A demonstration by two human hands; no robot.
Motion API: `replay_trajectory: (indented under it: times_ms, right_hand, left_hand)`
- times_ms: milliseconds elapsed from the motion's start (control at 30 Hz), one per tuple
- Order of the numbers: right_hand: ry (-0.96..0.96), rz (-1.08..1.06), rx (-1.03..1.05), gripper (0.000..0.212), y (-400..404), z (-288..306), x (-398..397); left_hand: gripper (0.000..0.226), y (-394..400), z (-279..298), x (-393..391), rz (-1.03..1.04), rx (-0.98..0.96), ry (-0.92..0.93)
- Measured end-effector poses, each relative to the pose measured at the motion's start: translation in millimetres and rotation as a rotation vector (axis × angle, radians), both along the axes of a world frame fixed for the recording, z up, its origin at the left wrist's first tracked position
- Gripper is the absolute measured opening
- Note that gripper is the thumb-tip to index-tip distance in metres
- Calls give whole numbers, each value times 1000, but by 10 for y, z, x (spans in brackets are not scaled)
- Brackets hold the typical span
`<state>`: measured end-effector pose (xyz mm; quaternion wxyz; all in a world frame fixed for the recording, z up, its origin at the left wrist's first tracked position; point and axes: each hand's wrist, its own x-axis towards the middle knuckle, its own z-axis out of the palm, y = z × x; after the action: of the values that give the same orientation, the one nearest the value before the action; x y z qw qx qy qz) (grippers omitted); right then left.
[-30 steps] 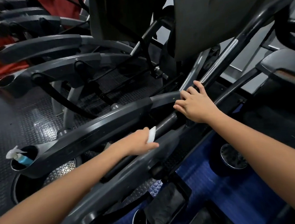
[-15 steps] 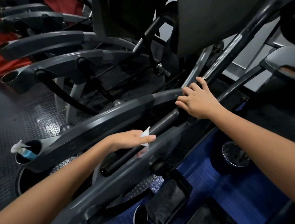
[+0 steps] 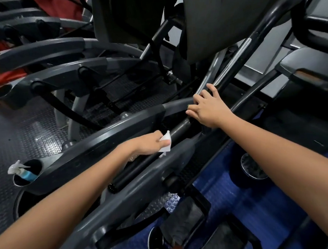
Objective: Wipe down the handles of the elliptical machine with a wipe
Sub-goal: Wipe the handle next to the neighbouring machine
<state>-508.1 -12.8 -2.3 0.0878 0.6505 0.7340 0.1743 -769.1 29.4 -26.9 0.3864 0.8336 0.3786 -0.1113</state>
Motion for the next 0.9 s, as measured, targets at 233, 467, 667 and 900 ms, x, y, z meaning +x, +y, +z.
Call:
replay_trajectory:
  times_ms: [233, 467, 667, 900]
  right_hand:
    - [6, -43, -132, 59, -30, 128, -41]
    - [33, -74, -124, 66, -35, 199, -27]
    - [10, -96, -129, 74, -109, 259, -38]
    - [-65, -74, -207, 67, -97, 311, -19]
  left_hand:
    - [59, -115, 30, 2, -21, 4, -58]
    - [68, -308, 77, -611, 0, -179, -51]
    - [63, -504, 120, -854, 149, -103, 21]
    - [45, -427, 28, -517, 162, 150, 52]
